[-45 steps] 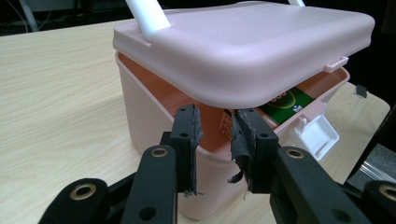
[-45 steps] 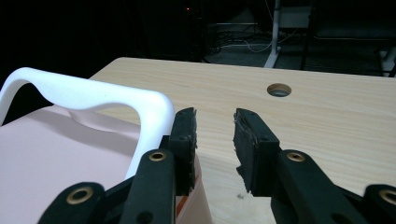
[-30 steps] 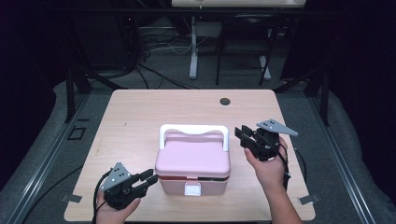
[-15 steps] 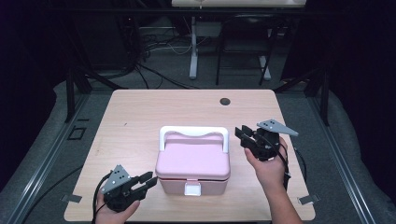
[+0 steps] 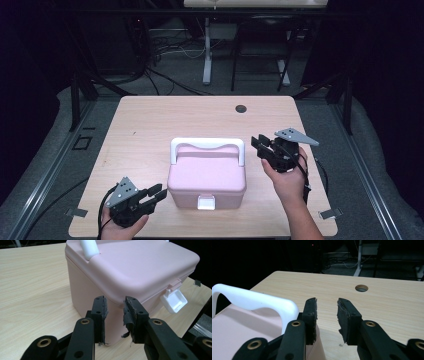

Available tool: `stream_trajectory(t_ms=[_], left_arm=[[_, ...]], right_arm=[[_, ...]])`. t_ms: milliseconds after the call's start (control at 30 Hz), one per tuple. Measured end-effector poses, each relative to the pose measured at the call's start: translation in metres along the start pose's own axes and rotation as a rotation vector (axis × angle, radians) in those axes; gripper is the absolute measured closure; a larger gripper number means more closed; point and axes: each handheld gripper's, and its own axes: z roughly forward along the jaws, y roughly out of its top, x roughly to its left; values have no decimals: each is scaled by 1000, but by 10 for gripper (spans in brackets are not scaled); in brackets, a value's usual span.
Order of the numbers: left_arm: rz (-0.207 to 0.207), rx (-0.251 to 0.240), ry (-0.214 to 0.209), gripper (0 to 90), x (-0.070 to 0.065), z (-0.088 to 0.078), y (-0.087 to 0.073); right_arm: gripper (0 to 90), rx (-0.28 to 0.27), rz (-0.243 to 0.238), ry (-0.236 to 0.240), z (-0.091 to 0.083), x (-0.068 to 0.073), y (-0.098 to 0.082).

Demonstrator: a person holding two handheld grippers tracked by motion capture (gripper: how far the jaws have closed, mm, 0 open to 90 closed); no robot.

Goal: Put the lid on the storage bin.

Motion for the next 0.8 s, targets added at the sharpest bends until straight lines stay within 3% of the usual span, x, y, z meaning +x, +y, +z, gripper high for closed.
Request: stream_trajectory(t_ms=[500, 800], left_arm=[[-41, 3, 37, 627, 12, 5, -2], [-44, 3, 51, 619, 20, 11, 4]], right_arm=[[630, -5, 5, 6, 0, -2, 0], [612, -8, 2, 0, 1, -4, 0]])
